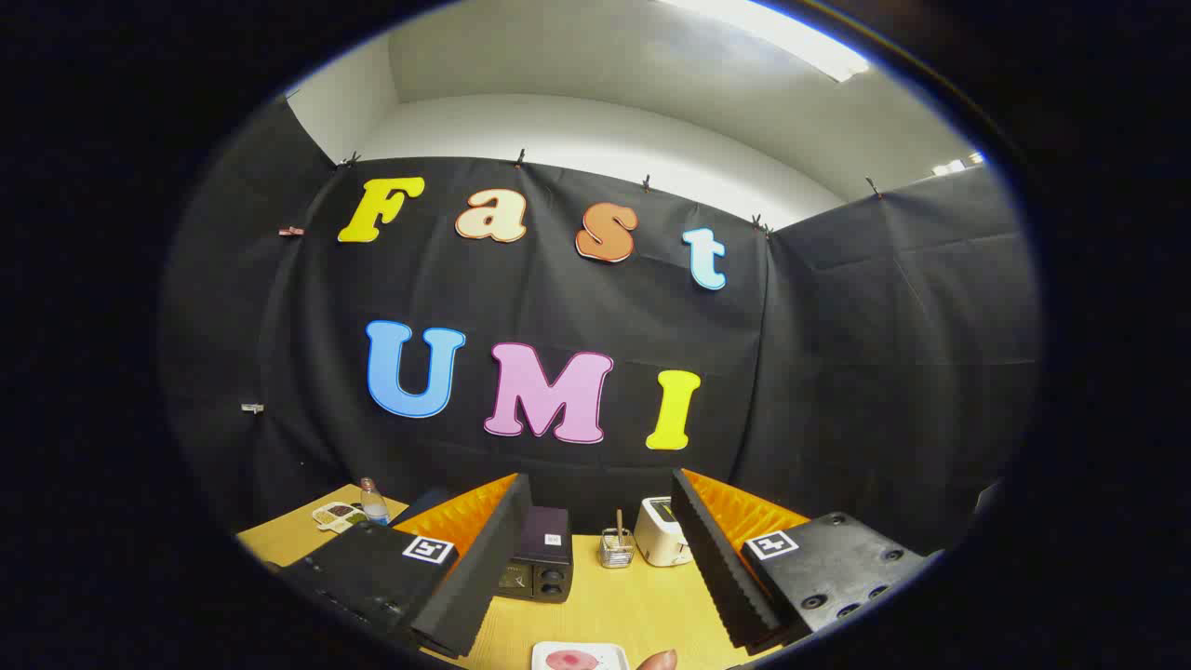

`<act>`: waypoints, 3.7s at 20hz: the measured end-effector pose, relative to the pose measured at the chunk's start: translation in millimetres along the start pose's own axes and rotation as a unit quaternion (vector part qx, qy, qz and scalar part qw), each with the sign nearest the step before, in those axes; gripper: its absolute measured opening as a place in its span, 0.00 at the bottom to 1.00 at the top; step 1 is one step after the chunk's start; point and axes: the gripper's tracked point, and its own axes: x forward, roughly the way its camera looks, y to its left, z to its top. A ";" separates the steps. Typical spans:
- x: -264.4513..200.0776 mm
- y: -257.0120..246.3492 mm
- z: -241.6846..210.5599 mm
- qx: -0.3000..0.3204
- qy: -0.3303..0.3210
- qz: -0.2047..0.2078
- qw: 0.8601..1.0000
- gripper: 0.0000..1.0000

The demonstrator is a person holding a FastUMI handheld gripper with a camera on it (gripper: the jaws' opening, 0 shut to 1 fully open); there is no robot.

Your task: Open the toaster oven, put the food inside, and close the toaster oven door.

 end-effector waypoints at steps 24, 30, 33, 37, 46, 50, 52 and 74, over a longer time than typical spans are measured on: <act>3.1 29.6 -15.1 0.045 0.026 0.019 0.998 0.98; 36.9 90.6 -56.6 0.063 0.060 0.051 0.995 0.98; 58.3 130.1 -95.9 0.068 0.094 0.069 0.991 0.98; 84.3 178.5 -161.0 0.084 0.166 0.088 0.979 0.98; 147.5 226.6 -293.9 0.067 0.285 0.076 0.953 0.99; 161.9 235.3 -324.9 0.056 0.311 0.072 0.946 0.99; 169.2 237.7 -329.1 0.058 0.311 0.066 0.946 0.99; 39.9 231.8 -403.5 0.056 0.393 0.070 0.915 0.99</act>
